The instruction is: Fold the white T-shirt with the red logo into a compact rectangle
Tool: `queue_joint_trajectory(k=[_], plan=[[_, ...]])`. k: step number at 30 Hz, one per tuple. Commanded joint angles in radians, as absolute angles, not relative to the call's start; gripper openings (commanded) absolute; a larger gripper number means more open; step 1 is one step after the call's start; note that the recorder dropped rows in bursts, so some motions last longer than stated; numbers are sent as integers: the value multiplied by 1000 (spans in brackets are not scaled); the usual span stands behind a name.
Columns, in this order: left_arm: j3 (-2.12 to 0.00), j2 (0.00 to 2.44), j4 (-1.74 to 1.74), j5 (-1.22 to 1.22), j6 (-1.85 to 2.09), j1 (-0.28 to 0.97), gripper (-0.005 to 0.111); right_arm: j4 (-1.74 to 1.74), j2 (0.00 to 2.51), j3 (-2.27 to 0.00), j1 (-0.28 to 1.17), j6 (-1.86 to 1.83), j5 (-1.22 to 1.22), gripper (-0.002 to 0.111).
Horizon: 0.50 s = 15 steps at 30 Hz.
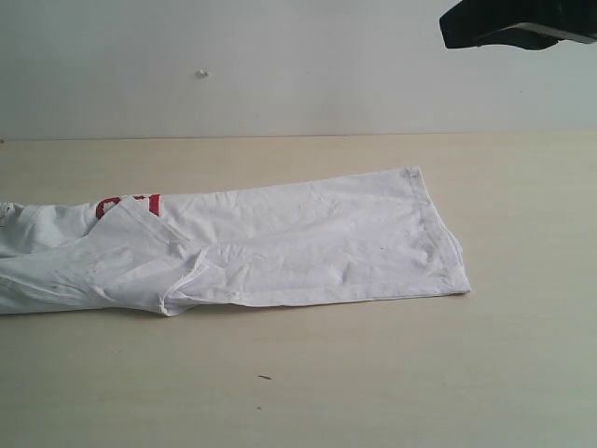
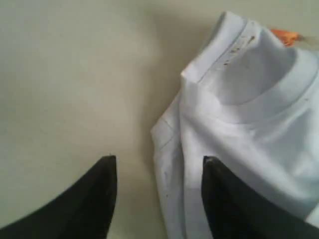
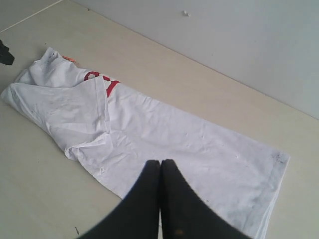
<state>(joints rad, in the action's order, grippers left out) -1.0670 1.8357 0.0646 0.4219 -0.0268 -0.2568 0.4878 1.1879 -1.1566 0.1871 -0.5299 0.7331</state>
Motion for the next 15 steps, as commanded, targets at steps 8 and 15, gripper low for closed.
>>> queue_joint_trajectory(k=[8,15], plan=[[-1116,2009,510,401,359,-293,56,488,1181,-1151,186,-530,725,0],[-1116,2050,508,389,363,-293,56,488,1181,-1151,186,-530,725,0]])
